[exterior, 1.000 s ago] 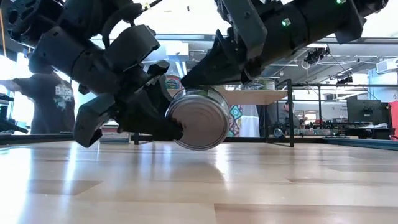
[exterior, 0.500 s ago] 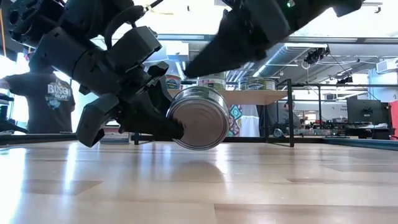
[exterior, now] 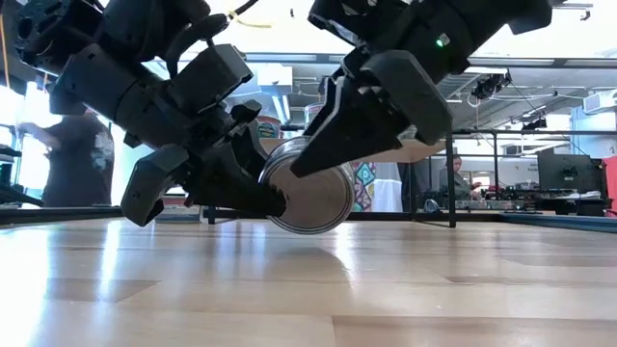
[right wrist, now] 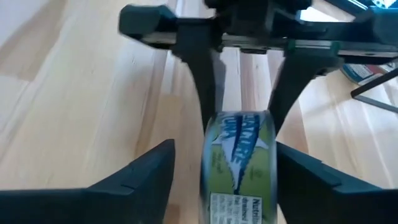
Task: Stack canned seafood by type on shelf
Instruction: Stack the green with blue patterned can on top of the green with blue patterned tuna can
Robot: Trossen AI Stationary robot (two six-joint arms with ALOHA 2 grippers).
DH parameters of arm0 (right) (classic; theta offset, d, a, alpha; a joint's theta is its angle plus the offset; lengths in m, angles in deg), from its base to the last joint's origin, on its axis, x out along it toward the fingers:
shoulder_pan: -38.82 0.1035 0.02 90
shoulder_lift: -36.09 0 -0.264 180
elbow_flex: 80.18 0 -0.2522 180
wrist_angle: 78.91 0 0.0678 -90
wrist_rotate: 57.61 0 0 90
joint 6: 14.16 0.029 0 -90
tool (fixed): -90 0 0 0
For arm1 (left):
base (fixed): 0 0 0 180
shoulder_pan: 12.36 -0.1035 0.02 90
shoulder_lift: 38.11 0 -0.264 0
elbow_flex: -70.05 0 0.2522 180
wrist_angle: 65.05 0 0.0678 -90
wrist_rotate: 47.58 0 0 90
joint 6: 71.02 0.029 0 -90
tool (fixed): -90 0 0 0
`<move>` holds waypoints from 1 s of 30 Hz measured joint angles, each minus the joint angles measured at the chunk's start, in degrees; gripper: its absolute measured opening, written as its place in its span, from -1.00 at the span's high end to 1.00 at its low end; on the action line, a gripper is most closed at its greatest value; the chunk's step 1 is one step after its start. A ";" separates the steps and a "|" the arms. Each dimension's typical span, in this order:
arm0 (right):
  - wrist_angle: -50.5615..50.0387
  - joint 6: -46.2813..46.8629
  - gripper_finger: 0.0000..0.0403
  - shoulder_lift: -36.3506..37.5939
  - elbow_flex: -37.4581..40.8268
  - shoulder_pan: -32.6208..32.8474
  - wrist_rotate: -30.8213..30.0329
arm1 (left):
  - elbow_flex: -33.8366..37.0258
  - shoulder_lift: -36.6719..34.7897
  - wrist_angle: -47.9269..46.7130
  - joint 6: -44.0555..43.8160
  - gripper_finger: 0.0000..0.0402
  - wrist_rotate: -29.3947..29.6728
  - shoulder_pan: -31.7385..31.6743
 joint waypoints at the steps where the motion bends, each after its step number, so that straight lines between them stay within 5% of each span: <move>1: 0.45 0.61 -0.11 -0.02 0.00 -0.02 0.01 | 0.00 0.00 -0.03 -0.03 0.34 -0.04 0.00; 8: -0.32 5.17 0.41 -0.02 0.00 -0.01 0.02 | 0.00 0.00 -0.23 -4.33 0.29 -2.66 -0.13; 23: -18.17 4.33 0.40 15.25 0.09 7.53 -13.12 | -0.83 -0.59 12.64 -5.84 0.13 -2.28 -0.38; 30: -15.74 2.39 0.40 19.26 0.26 3.36 2.64 | -0.01 -0.14 17.58 -5.71 0.13 -3.74 0.22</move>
